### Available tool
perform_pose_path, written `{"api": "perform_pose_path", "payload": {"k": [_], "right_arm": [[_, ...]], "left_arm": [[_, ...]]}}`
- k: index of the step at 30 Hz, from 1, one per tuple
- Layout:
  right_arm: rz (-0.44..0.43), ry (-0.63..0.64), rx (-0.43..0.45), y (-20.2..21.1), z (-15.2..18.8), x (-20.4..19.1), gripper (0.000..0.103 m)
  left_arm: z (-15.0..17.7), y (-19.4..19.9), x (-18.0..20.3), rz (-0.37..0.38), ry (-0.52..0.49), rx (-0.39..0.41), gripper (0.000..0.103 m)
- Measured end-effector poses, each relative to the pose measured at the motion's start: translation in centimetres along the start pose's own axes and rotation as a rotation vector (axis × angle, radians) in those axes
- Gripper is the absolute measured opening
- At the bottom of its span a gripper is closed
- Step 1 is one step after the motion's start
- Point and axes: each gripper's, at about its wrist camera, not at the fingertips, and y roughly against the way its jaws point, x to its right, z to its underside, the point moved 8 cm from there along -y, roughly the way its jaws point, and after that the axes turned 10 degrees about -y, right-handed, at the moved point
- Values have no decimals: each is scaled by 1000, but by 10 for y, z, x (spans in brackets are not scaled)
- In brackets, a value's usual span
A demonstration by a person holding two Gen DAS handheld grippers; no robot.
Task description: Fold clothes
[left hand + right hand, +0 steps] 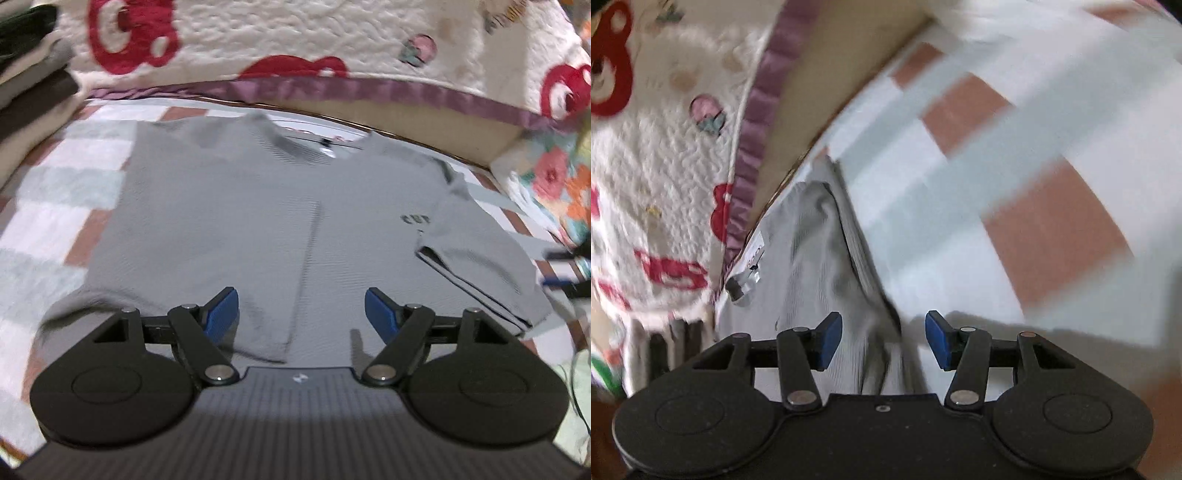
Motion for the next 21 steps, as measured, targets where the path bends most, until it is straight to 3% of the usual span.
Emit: {"api": "perform_pose_path", "payload": {"k": [5,11,13,16,17,18,19,21], "right_arm": [[-17,-224,59,15,49,22,65],[-160,-422,323,-7,76,31,65],[-190,-406,387,-19,72,24,65],[-168,-312,449,-34,64,8,64],[-162,-276,463,-39,63,3,54],[-159,-239,463,-41,61,0,17],[-145,-206,456,-42,58,0,11],[-116,-127,464,-41,54,-4,10]], "left_arm": [[1,4,-7,-32,-7,17,75],[0,-2,-1,-45,-46,20,75],[-1,-3,0,-42,-45,28,75],[-5,-2,-4,-47,-39,37,75],[-6,-1,-6,-52,-36,40,75],[-7,0,-9,-56,-32,43,75],[-7,2,-12,-60,-29,42,75],[-7,5,-19,-69,-25,33,75]]}}
